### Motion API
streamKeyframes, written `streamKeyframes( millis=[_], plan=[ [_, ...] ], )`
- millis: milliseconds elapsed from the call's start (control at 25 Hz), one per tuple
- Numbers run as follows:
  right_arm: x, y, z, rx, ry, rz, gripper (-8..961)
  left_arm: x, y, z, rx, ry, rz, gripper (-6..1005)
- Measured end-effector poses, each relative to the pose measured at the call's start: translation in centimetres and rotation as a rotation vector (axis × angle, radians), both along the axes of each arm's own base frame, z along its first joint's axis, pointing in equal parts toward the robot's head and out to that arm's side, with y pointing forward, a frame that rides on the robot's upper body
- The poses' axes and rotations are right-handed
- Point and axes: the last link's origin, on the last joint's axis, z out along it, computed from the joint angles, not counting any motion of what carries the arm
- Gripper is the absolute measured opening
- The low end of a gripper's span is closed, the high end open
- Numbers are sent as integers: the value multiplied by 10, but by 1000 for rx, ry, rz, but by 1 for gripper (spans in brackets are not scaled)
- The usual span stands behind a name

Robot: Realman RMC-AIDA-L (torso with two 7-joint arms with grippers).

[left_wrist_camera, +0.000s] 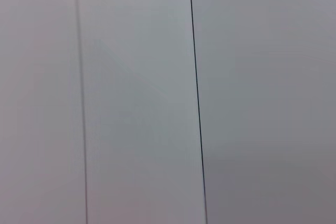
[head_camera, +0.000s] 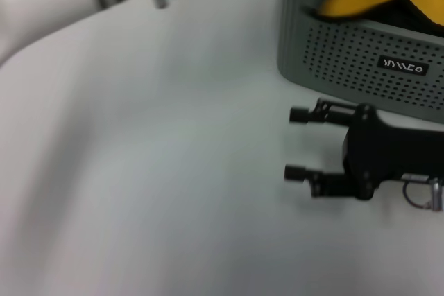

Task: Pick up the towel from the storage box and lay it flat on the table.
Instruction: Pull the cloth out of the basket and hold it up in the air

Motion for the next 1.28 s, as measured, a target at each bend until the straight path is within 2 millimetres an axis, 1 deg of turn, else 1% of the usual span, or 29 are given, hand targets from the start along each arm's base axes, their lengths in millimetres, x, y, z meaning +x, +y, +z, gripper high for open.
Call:
streamKeyframes(
  millis=[80, 160, 240, 360, 560, 680, 760, 840, 960, 1080, 1200, 1280],
  plan=[
    [0, 1, 4, 46, 44, -10, 769, -9, -12, 21, 2, -102, -50, 10],
    [-2, 1, 7, 61, 70, -8, 769, -17, -19, 36, 3, -188, -82, 10],
    [-5, 0, 8, 58, 87, 7, 769, -29, -26, 52, 12, -267, -98, 11],
    [-9, 1, 12, 73, 119, 25, 769, -43, -32, 68, 24, -310, -109, 11],
    [-12, 3, 20, 128, 191, 14, 769, -59, -43, 81, 60, -338, -93, 11],
    [-14, 7, 21, 141, 216, 4, 769, -67, -49, 87, 95, -357, -76, 11],
    [-16, 8, 21, 143, 224, 3, 768, -70, -50, 88, 106, -362, -67, 11],
    [-20, 11, 20, 145, 237, 11, 768, -75, -47, 83, 110, -358, -50, 11],
    [-29, 16, 16, 147, 260, 26, 768, -80, -38, 70, 105, -346, -26, 11],
    [-37, 22, 13, 164, 264, 34, 768, -79, -24, 55, 76, -345, -7, 11],
    [-40, 27, 8, 221, 251, 47, 768, -75, -11, 42, 36, -343, 6, 11],
    [-42, 31, 4, 258, 242, 38, 768, -74, -7, 36, 22, -336, 8, 12]
  ],
)
